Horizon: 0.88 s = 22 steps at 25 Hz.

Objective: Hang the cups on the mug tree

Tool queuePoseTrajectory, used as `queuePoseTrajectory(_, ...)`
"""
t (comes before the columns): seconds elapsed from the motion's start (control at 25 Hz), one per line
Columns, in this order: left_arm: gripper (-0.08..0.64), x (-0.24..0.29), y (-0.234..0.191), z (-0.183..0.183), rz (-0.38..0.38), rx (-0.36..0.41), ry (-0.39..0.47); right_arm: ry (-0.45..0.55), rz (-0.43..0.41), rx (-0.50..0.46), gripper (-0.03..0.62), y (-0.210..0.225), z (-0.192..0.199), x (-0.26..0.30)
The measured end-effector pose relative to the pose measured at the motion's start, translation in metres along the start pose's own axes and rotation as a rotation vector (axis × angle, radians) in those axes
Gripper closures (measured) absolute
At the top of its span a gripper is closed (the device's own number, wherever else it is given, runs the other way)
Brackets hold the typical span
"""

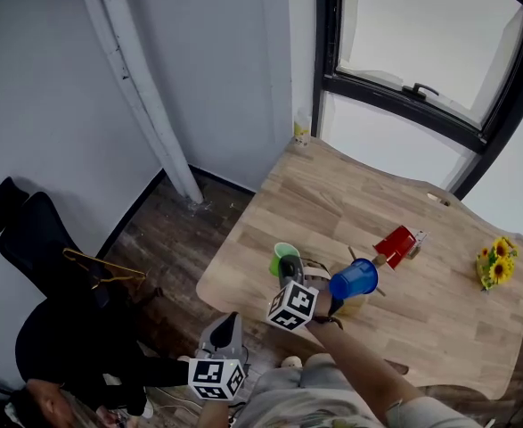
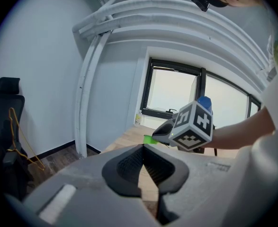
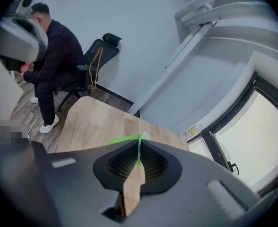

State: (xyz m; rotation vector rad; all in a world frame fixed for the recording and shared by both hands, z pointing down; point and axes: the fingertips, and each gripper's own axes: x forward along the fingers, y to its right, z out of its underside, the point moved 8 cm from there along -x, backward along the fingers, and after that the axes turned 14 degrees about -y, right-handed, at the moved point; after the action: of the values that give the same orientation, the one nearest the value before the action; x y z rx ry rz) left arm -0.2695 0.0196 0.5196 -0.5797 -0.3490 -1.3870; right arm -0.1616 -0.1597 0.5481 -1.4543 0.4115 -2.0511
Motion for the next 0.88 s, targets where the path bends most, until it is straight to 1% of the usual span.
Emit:
queuePoseTrajectory(0.24, 0.555, -0.003, 0.009, 0.000, -0.009, -0.004, 0.009, 0.080, -0.019, -0.013, 0.578, -0.012, 0.004, -0.037)
queuePoseTrajectory(0.52, 0.555, -0.005, 0.030, -0.002, -0.006, -0.004, 0.017, 0.102, -0.050, -0.047, 0.578, -0.028, 0.030, -0.063)
queuePoseTrajectory(0.68, 0.555, -0.008, 0.042, 0.003, -0.004, -0.010, 0.010, 0.116, -0.063, -0.054, 0.578, -0.036, 0.044, -0.077)
queuePoseTrajectory(0.88, 0.555, -0.010, 0.054, 0.007, -0.001, -0.011, 0.007, 0.156, -0.072, -0.050, 0.578, -0.042, 0.057, -0.098)
